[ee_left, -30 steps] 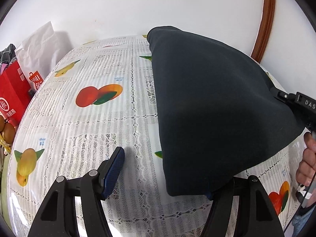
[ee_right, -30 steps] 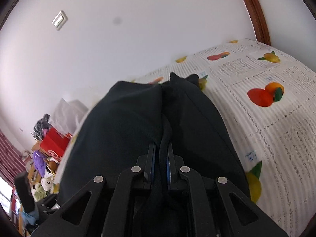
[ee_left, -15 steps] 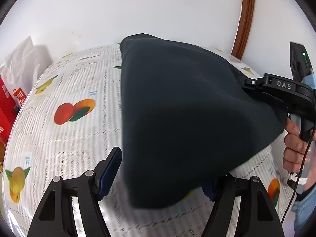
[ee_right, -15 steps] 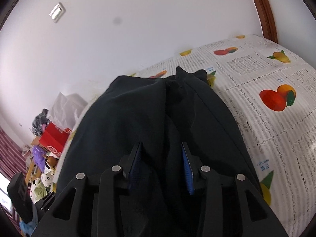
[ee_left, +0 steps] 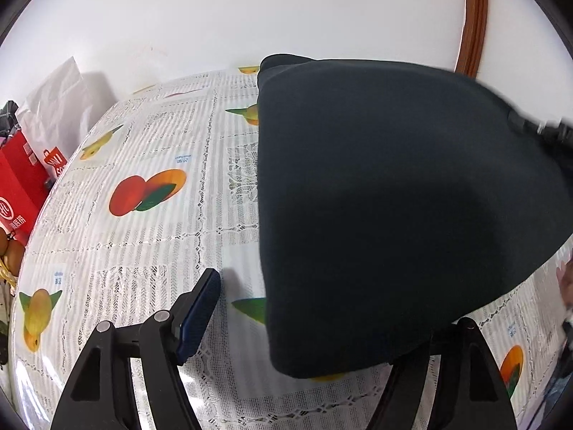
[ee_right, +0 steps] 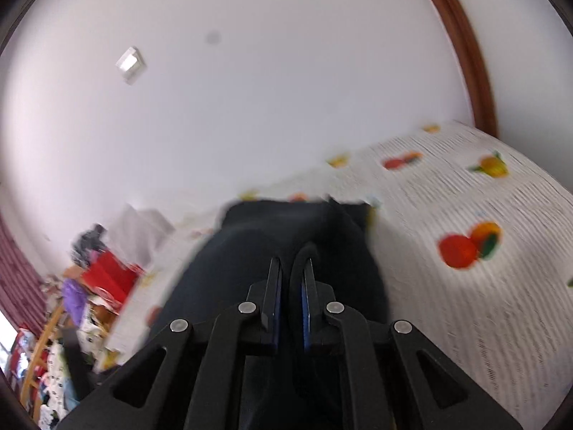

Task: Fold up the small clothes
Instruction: 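Open both tools to release the folded sweatshirt on the sheet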

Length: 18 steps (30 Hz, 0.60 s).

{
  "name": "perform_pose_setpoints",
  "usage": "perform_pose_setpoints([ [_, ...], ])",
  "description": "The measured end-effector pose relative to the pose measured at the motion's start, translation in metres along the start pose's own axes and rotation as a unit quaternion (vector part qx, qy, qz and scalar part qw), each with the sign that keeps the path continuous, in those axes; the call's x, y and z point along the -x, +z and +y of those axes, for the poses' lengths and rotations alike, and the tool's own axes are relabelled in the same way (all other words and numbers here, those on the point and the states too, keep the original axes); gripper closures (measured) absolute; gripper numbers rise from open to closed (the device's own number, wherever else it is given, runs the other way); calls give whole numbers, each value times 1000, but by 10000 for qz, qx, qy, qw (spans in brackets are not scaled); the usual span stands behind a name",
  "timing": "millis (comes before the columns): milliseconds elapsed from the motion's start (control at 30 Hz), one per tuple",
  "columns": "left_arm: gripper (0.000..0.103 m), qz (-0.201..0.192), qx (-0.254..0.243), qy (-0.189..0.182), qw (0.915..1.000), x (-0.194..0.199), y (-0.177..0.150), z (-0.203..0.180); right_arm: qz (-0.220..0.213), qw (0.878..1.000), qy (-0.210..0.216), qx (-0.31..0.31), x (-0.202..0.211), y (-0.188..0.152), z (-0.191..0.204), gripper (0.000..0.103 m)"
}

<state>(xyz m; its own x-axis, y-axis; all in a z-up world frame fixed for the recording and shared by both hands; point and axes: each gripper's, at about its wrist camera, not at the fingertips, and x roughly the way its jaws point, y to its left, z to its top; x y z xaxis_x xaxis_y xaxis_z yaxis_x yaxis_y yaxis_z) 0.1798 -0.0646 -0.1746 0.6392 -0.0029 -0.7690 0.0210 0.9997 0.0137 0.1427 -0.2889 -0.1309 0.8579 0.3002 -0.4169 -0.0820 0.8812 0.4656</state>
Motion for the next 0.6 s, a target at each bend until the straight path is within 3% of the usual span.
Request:
perform_pose_setpoints([
  [100, 28, 4, 0, -24, 10000, -1, 0, 1, 99, 9992, -390, 48, -13, -9, -12, 96],
  [367, 29, -65, -118, -45, 9999, 1, -3, 3, 331, 9975, -555, 285, -17, -9, -13, 94],
  [533, 29, -86, -173, -222, 9996, 11, -9, 12, 383, 9910, -1105, 647, 14, -14, -11, 92],
  [600, 30, -65, -236, -310, 9992, 17, -12, 16, 261, 9934, -1003, 495, 30, -13, -12, 86],
])
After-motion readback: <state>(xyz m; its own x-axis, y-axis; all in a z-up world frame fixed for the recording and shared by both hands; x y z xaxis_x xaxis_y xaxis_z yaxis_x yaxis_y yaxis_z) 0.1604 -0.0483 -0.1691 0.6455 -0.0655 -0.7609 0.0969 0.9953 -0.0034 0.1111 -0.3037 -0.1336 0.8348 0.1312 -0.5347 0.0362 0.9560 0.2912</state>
